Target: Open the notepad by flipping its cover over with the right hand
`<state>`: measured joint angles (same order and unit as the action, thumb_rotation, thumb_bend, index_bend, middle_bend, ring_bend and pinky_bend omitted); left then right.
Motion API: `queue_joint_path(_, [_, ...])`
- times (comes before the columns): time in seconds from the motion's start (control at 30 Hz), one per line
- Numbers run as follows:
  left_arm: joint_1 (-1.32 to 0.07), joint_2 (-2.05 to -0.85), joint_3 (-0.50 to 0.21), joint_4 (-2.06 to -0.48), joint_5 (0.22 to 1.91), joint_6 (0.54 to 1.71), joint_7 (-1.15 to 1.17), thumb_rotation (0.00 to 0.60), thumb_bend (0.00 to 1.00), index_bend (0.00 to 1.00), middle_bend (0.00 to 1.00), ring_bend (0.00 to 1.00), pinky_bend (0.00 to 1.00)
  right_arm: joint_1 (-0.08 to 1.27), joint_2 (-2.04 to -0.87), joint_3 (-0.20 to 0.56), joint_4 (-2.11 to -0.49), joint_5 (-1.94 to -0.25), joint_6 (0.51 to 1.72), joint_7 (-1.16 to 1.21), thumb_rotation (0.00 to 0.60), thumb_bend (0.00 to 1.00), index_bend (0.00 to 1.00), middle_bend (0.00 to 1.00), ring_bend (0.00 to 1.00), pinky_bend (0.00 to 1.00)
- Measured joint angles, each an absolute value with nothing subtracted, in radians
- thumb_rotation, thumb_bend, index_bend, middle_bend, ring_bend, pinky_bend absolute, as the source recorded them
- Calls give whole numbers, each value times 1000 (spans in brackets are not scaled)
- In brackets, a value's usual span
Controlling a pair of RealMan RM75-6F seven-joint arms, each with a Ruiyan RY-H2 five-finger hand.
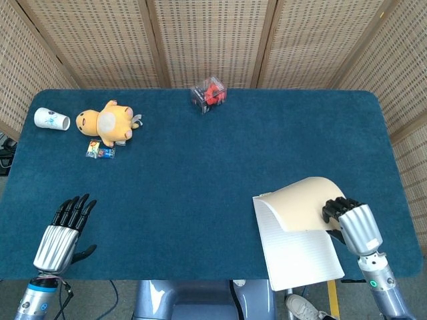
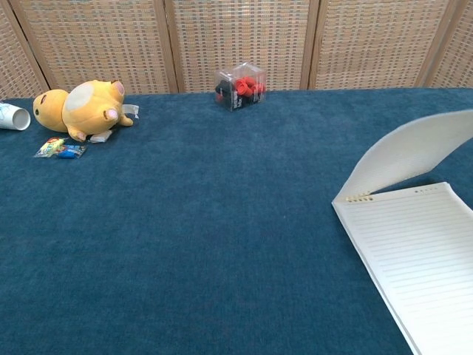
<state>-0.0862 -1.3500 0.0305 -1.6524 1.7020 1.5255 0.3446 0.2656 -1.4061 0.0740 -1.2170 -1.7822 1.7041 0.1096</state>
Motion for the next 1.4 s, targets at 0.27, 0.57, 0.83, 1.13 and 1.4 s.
queue_joint_path(0.27, [-90,-1344,29,-1662,1698,1520,339,600,4,0,0,0,74,357,-1363,151,-1304,-1726,1582,21,600,627,749,743,636,815])
queue_joint_path(0.57, [-96,-1346,27,-1656,1678,1500,331,600,4,0,0,0,74,454,-1383,222,-1320,-1630,1455,-6,600,625,747,742,636,815])
queue_joint_path(0.83, [-100,-1349,29,-1656,1665,1485,337,600,5,0,0,0,74,527,-1437,260,-1282,-1566,1370,-16,600,621,744,741,634,814])
queue_joint_path(1.13, [-105,-1353,24,-1650,1648,1475,332,600,4,0,0,0,73,594,-1479,296,-1262,-1510,1307,-45,600,619,736,736,633,811])
queue_joint_path(1.4, [-110,-1356,19,-1638,1630,1464,322,600,5,0,0,0,73,655,-1530,321,-1230,-1431,1218,-94,600,537,696,623,540,726])
